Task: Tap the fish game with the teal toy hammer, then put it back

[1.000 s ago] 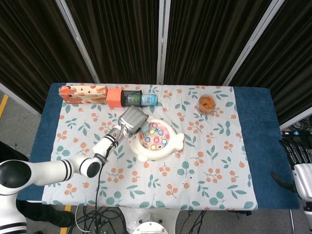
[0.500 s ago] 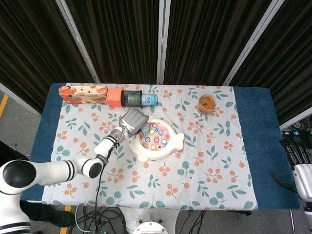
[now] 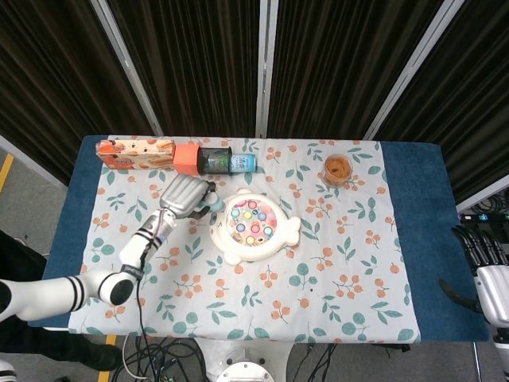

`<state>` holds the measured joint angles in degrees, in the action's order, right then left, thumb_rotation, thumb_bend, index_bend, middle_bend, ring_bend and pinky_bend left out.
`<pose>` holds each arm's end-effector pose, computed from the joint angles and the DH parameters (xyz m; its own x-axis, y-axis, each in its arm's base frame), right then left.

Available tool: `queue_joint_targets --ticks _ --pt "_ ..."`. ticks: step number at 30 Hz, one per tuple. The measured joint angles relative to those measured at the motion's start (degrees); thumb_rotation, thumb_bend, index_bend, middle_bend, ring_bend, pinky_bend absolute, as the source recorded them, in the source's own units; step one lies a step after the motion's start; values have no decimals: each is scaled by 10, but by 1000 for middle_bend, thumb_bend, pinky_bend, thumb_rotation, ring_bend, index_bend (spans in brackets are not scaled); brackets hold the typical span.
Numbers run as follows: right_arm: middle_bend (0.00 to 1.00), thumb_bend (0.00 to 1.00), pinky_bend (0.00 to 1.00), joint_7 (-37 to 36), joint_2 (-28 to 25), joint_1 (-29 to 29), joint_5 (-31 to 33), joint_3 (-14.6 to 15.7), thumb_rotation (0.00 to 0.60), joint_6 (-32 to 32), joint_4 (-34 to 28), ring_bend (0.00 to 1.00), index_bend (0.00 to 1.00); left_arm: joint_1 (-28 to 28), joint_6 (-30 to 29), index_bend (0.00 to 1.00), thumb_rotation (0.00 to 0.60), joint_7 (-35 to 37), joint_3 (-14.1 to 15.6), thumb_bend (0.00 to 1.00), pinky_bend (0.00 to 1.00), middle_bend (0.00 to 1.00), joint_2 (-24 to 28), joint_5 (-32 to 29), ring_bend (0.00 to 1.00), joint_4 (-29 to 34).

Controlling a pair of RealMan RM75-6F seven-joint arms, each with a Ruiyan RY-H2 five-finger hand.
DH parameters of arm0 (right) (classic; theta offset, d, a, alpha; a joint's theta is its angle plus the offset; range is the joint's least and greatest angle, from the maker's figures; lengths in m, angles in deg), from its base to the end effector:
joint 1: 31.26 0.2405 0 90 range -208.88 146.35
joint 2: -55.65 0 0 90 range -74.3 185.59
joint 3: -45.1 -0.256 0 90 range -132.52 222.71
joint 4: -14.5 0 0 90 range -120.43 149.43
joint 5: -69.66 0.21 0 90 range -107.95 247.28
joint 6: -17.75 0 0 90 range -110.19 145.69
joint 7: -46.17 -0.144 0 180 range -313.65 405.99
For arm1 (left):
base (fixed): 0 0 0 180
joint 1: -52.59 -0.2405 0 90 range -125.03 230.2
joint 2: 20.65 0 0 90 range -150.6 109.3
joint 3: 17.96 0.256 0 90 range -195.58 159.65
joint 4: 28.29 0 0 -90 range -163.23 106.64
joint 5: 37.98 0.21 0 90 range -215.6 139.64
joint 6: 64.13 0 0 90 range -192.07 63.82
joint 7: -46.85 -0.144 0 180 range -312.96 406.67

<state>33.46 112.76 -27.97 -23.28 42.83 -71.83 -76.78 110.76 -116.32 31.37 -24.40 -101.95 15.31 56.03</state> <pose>-0.3069 -0.1699 0.2008 0.3228 0.0386 0.9457 -0.9390 -0.1120 0.3251 -0.1017 0.3973 0.0191 0.4949 0.2316 0.8375 0.8250 -0.4278 -0.3692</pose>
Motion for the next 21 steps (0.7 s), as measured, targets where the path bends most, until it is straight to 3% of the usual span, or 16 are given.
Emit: queue_joint_targets --ticks 8,14,21 --pt "88 143 0 9 0 3 0 1 600 5 -8 0 0 -105 -56 614 600 128 35 555 527 610 -37 108 496 -73" --pt "88 144 0 17 -2 4 1 1 600 8 -15 0 0 -125 -39 572 600 143 53 469 489 575 -70 135 457 -131" --pt "89 143 0 20 -2 4 5 1 600 9 -19 0 0 -130 -9 489 600 129 50 329 454 515 -79 145 402 -149"
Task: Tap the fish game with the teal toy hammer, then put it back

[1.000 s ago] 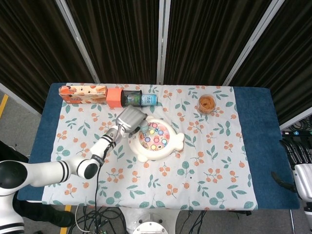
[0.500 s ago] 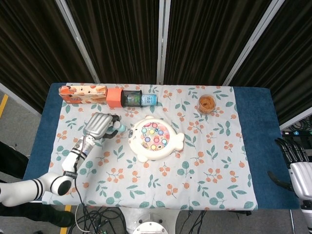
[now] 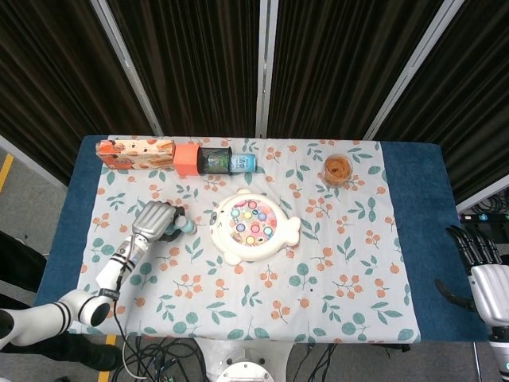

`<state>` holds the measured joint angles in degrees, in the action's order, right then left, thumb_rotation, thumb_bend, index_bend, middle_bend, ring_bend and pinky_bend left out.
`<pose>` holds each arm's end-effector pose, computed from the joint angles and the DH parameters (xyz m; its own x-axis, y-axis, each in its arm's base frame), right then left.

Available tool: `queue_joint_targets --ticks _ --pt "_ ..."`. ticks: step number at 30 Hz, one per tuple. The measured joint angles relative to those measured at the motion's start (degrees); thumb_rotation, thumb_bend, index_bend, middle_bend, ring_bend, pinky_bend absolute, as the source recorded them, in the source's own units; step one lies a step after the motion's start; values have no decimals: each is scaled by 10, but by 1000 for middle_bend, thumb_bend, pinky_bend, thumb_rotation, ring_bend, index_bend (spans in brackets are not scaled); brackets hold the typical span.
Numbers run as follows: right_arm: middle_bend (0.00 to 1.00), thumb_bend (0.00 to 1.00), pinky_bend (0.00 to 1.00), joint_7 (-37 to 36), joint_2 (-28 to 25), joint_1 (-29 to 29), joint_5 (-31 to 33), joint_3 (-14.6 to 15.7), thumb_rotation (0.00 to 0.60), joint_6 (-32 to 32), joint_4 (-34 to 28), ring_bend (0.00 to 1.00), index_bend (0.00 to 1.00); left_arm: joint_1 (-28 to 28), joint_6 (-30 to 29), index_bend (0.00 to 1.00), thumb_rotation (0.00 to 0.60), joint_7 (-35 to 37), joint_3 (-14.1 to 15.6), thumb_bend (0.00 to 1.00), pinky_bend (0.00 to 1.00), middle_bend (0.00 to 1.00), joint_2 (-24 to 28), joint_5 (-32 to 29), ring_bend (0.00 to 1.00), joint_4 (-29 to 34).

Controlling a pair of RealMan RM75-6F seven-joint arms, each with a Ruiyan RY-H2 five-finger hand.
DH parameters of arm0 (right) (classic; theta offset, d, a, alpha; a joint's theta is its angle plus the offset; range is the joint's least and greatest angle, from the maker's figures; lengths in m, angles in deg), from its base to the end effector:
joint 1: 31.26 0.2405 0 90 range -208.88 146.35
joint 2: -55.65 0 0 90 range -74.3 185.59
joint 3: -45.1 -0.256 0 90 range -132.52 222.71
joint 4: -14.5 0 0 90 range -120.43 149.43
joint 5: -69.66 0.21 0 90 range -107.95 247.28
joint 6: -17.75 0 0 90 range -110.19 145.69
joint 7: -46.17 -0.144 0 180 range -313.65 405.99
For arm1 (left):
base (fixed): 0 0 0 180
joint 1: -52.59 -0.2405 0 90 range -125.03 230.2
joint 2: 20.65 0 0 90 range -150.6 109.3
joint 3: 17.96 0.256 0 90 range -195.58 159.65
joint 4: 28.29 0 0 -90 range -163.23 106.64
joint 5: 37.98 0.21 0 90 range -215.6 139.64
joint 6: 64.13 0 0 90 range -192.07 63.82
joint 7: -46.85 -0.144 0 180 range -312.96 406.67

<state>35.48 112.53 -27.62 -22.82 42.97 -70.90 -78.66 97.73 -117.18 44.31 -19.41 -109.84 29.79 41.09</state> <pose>-0.3023 -0.1712 0.1970 0.3302 0.0260 0.9436 -0.9376 -0.1068 0.3310 -0.2054 0.3667 -0.0133 0.4749 0.3052 0.8254 0.8616 -0.3522 -0.3655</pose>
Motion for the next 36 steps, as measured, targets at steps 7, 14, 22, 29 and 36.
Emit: queue_joint_targets --ticks 7,14,22,29,36 --pt "89 143 0 -1 0 0 0 0 600 0 0 0 0 -7 13 394 600 -10 -7 260 428 448 6 5 350 9" --pt "89 144 0 -3 1 0 1 0 600 0 3 0 0 -10 33 316 600 -33 -13 243 409 396 16 -6 311 23" --pt "89 146 0 -2 0 -1 -1 1 600 -3 1 0 0 -16 34 258 600 -49 -23 242 395 347 29 -11 267 45" --pt "89 146 0 -3 -2 1 0 0 600 1 1 0 0 -28 26 113 600 -35 -34 238 169 164 62 -12 54 88" --pt "89 146 0 -21 -14 12 2 -2 600 18 5 0 0 -83 -86 115 600 4 -53 221 147 160 124 6 52 137"
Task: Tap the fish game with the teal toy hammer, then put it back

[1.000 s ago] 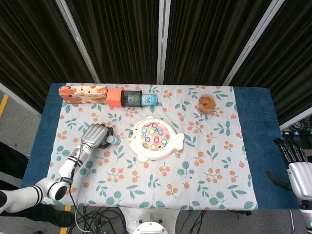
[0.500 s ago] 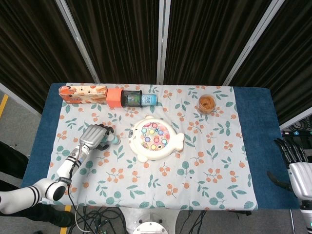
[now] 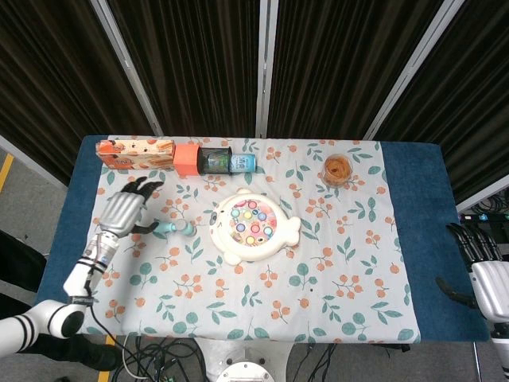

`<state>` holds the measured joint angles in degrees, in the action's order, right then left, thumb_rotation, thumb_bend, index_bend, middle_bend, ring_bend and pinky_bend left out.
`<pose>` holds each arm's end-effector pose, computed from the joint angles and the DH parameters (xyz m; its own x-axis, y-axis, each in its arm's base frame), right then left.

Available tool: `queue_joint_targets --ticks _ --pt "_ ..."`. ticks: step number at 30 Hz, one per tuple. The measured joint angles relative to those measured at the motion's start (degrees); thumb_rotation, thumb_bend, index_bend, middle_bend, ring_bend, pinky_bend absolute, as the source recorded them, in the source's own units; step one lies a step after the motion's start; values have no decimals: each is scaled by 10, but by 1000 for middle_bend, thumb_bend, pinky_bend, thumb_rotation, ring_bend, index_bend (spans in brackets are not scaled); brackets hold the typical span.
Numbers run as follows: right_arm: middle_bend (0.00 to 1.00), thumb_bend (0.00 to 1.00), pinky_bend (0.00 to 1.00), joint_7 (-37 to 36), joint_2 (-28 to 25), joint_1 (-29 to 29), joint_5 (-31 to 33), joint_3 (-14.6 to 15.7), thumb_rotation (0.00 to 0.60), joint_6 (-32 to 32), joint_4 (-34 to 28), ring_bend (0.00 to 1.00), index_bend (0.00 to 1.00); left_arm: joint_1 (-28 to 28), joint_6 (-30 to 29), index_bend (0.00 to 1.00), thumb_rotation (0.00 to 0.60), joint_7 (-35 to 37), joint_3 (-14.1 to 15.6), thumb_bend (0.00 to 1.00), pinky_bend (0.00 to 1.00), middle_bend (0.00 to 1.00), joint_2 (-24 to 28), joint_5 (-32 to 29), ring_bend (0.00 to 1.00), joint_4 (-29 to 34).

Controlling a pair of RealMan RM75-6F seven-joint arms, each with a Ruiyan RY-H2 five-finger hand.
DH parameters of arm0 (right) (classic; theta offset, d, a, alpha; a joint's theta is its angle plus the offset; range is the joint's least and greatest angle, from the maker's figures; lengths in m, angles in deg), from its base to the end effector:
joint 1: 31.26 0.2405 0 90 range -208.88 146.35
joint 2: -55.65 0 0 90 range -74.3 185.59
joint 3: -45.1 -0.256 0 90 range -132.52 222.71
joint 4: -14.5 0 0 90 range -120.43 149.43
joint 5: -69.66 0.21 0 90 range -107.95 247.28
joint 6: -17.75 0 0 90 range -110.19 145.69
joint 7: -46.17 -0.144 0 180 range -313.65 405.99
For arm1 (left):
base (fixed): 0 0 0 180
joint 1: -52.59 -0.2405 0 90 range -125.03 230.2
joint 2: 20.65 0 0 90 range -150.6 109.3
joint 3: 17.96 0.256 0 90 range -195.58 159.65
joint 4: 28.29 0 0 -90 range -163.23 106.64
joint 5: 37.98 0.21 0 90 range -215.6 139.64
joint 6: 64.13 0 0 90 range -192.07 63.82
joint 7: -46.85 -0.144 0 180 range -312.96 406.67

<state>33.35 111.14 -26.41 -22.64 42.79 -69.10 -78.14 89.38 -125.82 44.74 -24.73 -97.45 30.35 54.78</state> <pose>-0.3037 -0.1786 0.2023 0.3294 0.0043 0.9442 -0.9375 -0.1173 0.3276 -0.2194 0.3500 0.0691 0.3524 0.1684 0.9206 0.9220 -0.2307 -0.3108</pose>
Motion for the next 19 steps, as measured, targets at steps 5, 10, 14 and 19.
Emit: queue_joint_targets --ticks 5,10,14,19 --pt "89 146 0 -28 -3 15 1 2 600 30 18 0 0 -84 -116 149 600 3 2 206 130 161 61 9 52 32" --pt "89 148 0 -42 5 24 7 -1 600 39 32 0 0 -172 -191 159 600 -4 31 205 127 169 103 21 52 72" --pt "90 148 0 -35 9 24 1 3 600 37 32 0 0 -226 -247 167 600 -14 59 204 124 169 111 47 52 89" --pt "91 148 0 -23 20 16 -7 9 600 22 28 0 0 -284 -314 178 600 -31 87 205 124 169 113 88 52 113"
